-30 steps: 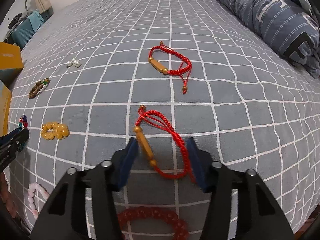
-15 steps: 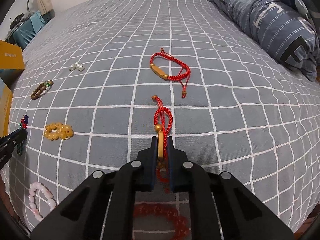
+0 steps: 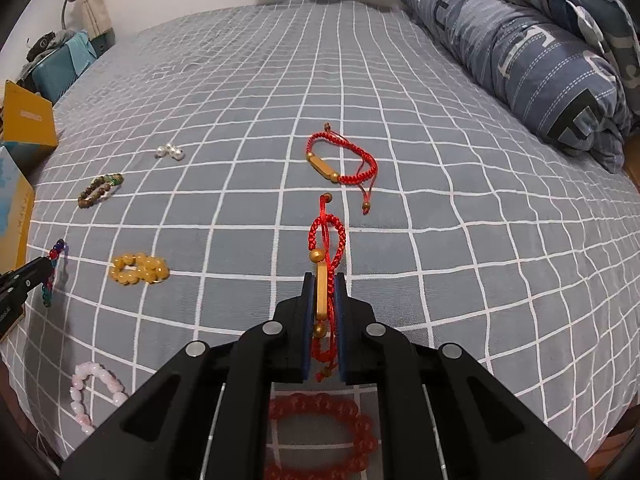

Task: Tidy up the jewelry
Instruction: 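Carry both held bracelets over to the open white box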

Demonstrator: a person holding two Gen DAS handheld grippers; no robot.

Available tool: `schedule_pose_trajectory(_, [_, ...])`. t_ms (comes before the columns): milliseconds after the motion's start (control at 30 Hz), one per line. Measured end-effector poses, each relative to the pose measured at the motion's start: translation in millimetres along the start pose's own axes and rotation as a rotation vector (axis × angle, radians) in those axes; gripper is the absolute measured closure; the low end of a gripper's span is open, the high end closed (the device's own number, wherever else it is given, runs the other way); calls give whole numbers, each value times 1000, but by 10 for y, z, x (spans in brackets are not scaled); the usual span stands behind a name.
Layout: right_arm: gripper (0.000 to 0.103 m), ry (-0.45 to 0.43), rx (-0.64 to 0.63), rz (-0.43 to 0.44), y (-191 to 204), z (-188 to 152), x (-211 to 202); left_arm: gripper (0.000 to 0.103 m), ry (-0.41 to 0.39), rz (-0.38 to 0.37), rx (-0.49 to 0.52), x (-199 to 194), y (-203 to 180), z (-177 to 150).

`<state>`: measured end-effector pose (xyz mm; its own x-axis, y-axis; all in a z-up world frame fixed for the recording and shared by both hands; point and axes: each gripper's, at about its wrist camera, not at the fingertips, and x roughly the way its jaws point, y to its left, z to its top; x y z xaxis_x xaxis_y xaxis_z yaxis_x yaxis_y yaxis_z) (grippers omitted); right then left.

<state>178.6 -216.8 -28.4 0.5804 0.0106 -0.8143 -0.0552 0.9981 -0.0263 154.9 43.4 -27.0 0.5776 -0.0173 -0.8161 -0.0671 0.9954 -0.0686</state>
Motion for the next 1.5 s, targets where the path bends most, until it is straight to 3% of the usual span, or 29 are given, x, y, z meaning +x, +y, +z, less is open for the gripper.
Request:
schedule_pose_trajectory(600, [94,-66,32,5,-29,59,-230,94,-83,5,-4,-330,-2,43])
schedule_pose_trajectory(1500, [94,-148,-20,25,369,43,-1050,94,-221,50,-24,-1395,147,-46])
